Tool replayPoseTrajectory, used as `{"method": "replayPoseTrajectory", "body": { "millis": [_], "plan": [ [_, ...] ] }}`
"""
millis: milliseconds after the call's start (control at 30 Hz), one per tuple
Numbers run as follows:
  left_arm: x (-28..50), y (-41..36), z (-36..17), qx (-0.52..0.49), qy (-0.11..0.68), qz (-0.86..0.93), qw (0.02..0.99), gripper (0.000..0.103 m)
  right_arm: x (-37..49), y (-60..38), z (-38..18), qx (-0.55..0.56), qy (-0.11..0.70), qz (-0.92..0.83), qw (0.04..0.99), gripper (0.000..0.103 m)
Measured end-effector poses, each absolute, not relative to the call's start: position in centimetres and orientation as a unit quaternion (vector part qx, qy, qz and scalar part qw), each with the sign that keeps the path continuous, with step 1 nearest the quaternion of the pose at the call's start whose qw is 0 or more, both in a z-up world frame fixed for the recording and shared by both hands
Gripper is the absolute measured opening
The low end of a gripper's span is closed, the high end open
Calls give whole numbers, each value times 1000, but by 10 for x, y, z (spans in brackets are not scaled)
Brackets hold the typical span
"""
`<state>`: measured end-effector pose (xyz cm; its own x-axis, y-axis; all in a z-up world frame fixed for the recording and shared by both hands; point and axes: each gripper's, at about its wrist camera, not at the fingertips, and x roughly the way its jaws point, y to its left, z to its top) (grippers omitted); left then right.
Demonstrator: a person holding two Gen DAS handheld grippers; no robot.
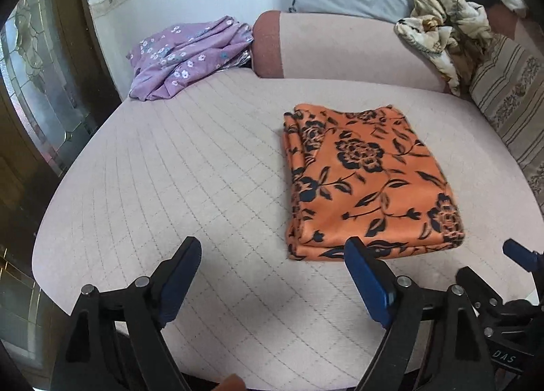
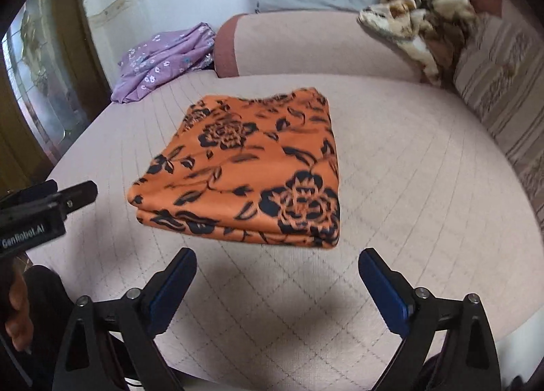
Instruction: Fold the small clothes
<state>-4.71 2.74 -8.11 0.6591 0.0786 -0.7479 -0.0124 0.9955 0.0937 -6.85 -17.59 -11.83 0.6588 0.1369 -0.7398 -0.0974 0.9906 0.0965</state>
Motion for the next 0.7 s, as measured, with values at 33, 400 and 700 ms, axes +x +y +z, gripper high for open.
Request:
{"method": "replayPoseTrajectory", "body": {
  "millis": [33, 400, 700],
  "plan": [
    [-49, 25, -79, 40, 408, 23, 912, 86, -69, -175, -114, 21, 404, 64, 912, 100],
    [-55, 20, -60, 21, 390, 4, 921, 91, -62, -175, -93, -2, 394, 47, 918, 100],
    [-49, 13, -59, 39, 386, 17, 922, 91, -53, -172, -89, -13, 393, 47, 918, 100]
  ]
}}
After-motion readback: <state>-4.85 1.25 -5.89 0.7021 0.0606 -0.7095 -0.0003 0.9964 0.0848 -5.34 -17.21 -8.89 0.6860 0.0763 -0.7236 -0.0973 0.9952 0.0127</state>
